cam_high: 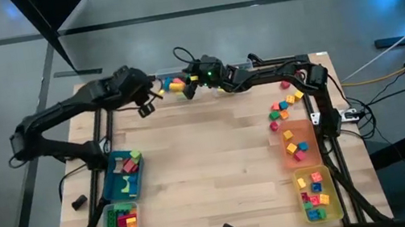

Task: Sort blocks by size
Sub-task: Put the red block into the top left transparent bin

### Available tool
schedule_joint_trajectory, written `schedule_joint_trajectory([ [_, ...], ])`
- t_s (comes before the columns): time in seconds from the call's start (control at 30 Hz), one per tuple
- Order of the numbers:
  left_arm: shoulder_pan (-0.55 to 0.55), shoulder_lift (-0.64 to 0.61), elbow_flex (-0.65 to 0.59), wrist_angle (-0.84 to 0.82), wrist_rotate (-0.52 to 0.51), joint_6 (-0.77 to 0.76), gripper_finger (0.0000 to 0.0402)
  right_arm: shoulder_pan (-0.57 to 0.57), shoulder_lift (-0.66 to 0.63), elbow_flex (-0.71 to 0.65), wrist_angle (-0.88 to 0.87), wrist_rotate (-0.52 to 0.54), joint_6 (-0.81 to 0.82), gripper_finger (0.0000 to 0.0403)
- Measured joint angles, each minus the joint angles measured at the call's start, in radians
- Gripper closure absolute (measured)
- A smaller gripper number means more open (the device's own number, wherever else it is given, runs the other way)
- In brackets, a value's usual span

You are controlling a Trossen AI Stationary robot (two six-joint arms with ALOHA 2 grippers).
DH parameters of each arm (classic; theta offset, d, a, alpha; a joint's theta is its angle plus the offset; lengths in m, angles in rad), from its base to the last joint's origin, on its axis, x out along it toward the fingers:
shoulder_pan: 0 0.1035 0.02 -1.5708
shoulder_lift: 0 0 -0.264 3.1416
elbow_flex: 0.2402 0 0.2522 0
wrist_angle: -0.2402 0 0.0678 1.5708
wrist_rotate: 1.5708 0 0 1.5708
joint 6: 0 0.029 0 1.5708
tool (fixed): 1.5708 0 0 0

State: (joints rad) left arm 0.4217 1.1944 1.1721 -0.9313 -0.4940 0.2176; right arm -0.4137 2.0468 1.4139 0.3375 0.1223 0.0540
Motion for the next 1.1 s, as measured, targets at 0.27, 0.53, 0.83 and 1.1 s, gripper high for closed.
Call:
schedule_joint_trajectory([
  [0.27,0.220,0.115,0.000,-0.009,0.004,-0.233,0.0255,0.001,-0.004,0.000,-0.094,-0.023,0.000,0.0242],
  [0.53,0.449,0.253,0.000,-0.077,0.105,-0.284,0.0269,0.001,-0.083,-0.002,-0.199,-0.090,-0.010,0.0242],
  [0.83,0.599,0.432,0.000,-0.082,0.139,-0.264,0.0270,0.002,-0.207,0.000,-0.314,-0.116,-0.064,0.0242],
  [1.1,0.651,0.522,0.000,-0.085,0.173,-0.268,0.0270,0.002,-0.218,0.000,-0.367,-0.116,-0.067,0.0242],
])
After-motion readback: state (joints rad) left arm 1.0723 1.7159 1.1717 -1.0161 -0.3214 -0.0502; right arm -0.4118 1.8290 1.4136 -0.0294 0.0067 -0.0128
